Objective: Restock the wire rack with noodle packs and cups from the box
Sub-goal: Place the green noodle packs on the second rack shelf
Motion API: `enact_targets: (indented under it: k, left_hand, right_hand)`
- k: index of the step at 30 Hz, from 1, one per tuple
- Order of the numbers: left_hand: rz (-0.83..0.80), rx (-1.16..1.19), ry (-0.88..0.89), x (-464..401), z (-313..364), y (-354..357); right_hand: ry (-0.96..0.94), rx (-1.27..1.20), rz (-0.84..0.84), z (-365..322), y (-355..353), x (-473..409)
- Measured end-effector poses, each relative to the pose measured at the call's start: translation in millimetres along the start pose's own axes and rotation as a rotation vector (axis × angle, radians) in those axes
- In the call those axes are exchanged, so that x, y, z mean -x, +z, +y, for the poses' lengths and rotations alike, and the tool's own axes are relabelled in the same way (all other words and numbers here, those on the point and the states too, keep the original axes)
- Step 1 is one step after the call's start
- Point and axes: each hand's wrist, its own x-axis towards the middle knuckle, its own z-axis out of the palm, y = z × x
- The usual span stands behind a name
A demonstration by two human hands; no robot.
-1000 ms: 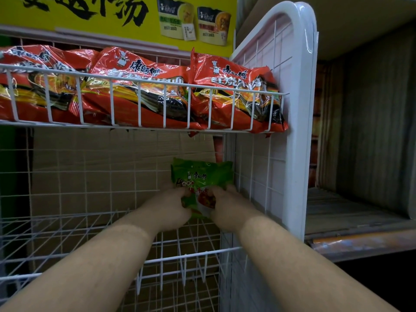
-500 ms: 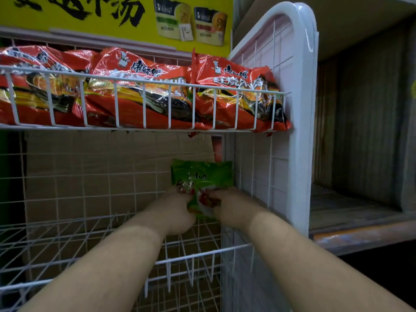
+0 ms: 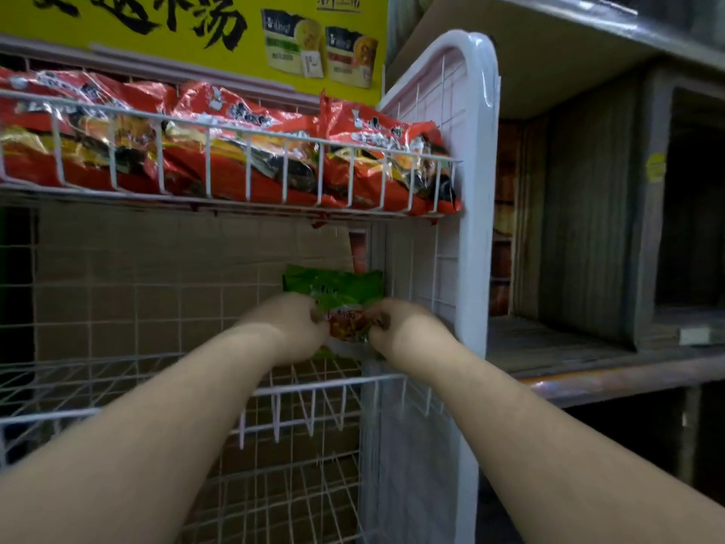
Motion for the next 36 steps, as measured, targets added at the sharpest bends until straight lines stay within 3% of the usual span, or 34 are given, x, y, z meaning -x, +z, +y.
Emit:
enact_targets:
  k: [2,4,8,10,17,24,29,36]
  left_hand:
    - [0.035,0.0,-0.03,15.7,11.7,1.5]
    - [0.114,0.03,-0.028,40.9,23.9,5.5]
    - [0.573,-0.053,0.311,94.7,45.2,26.5]
    - [0.676,-0.133,0.413,120.1,63.1,43.5]
    - [0.377,-0.189,0.564,164.6,142.3,142.8]
    - [0.009,-0.258,0.618,189.4,204.1,253.7]
    - [-0.124,-0.297,0.632,206.8,234.2,316.7]
    - [-0.291,-0.342,0.615,225.7,247.1,365.1]
  right_hand:
    - [-0.043,-0.024,0.041,2.8,1.4,7.4]
    - [-0.151,-0.1,0.184,10.8,0.7,21.8]
    - [-0.375,-0.302,0.343,38.5,-11.7,74.4]
    - [-0.436,-0.375,0.324,63.0,-18.7,101.4]
    - [-0.276,-0.469,0.177,192.2,-20.2,166.4]
    - [0.05,-0.35,-0.21,342.6,1.1,231.9]
    - [0.203,-0.148,-0.244,421.2,24.5,269.4]
    - [0.383,0.017,-0.315,474.4,39.8,292.7]
